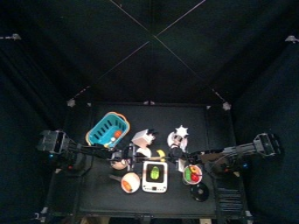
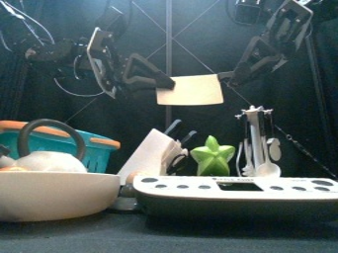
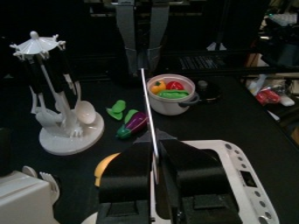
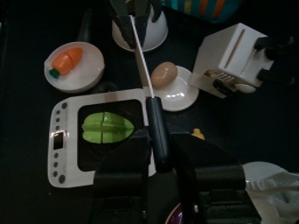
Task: Cut starfruit
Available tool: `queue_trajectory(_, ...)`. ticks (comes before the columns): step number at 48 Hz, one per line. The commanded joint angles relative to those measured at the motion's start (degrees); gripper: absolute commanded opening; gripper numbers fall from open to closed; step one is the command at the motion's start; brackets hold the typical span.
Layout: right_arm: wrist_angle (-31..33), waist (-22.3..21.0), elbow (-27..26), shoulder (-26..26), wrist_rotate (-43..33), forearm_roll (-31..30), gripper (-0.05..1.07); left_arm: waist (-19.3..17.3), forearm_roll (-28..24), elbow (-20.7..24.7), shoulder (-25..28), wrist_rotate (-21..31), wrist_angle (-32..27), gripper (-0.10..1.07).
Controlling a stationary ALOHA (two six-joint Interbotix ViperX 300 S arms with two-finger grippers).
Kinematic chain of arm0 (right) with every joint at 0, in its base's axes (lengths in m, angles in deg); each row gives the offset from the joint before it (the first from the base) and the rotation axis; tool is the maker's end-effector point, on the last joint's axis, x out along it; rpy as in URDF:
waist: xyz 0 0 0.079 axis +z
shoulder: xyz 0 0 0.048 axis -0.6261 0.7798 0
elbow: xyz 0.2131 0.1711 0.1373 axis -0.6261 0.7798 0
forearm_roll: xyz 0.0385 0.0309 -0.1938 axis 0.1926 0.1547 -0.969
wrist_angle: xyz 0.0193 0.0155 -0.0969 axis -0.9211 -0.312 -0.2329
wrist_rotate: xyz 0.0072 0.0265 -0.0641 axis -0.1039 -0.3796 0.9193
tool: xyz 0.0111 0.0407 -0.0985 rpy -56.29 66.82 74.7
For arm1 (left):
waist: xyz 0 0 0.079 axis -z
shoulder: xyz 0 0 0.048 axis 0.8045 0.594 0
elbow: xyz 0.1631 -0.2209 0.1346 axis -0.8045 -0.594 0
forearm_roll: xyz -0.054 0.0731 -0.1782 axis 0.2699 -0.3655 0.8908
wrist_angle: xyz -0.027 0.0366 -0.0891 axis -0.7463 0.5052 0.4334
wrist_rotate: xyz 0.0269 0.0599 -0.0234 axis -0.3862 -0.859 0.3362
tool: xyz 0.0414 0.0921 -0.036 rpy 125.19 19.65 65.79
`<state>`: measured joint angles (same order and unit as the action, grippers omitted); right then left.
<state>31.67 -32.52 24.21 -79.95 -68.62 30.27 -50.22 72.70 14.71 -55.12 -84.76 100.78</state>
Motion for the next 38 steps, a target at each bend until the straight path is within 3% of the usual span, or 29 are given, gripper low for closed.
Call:
queue_trajectory(1, -3.1, -0.8, 0.3, -1.5, 0.1, -0.3, 0.53, 0.4, -0.4, 1.0, -0.6, -0.2, 0.4, 0.45)
queue_trajectory(24, -13.3, -0.5, 7.0, -1.8, -0.4, 1.9, 0.53, 5.1, -8.2, -1.0, 0.8, 0.0, 0.4, 0.45)
queue_trajectory(38, -14.5, 2.3, 7.5, 1.7, -0.5, 4.0, 0.53, 5.1, -5.0, -0.2, 3.4, 0.1, 0.4, 0.44)
